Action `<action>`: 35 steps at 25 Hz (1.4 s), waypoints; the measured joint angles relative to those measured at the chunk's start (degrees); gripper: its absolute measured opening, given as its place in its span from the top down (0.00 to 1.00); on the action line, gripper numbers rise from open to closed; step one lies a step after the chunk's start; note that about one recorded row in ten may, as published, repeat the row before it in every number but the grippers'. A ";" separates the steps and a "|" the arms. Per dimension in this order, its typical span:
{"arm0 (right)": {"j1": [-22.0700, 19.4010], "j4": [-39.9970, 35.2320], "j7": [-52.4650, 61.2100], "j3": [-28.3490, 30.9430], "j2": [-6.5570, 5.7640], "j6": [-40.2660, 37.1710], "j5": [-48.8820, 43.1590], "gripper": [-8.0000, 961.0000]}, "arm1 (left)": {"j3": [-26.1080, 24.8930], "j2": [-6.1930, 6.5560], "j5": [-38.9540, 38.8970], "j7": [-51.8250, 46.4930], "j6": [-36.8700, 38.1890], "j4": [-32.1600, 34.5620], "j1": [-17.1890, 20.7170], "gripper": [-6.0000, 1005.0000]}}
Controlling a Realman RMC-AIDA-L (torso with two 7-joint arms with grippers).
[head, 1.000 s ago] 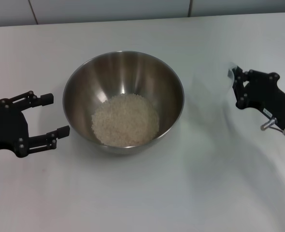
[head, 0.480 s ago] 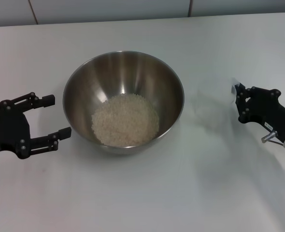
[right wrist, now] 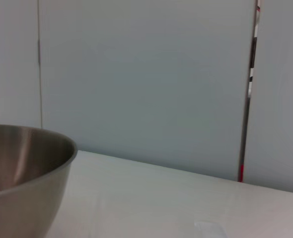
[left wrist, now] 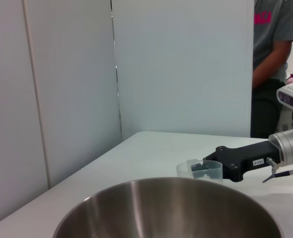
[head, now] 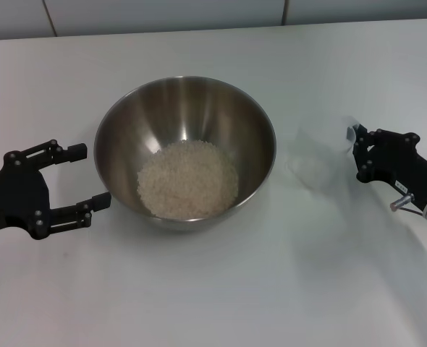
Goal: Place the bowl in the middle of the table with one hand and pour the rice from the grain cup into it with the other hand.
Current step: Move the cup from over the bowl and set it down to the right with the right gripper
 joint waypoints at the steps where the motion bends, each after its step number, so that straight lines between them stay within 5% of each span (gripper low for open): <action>1: 0.02 0.00 -0.02 0.01 0.00 -0.03 0.02 0.98 | 0.00 -0.01 0.01 0.00 0.00 0.02 -0.01 0.19; 14: 0.32 -0.22 -0.15 -0.31 -0.16 -0.08 -0.07 0.97 | -0.10 -0.09 0.04 0.03 -0.06 -0.09 -0.28 0.19; 24: -0.03 -0.08 -0.19 -0.48 -0.18 -0.87 0.05 0.78 | -0.09 -0.09 0.03 0.02 -0.06 0.07 -0.28 0.19; 29: -0.33 0.00 -0.19 0.05 -0.17 -0.90 0.15 0.53 | -0.09 -0.09 0.03 0.02 -0.05 0.10 -0.28 0.19; 35: -1.07 0.06 -0.19 -0.17 -0.07 -1.31 0.20 0.37 | -0.13 -0.09 0.03 0.03 -0.05 0.11 -0.27 0.19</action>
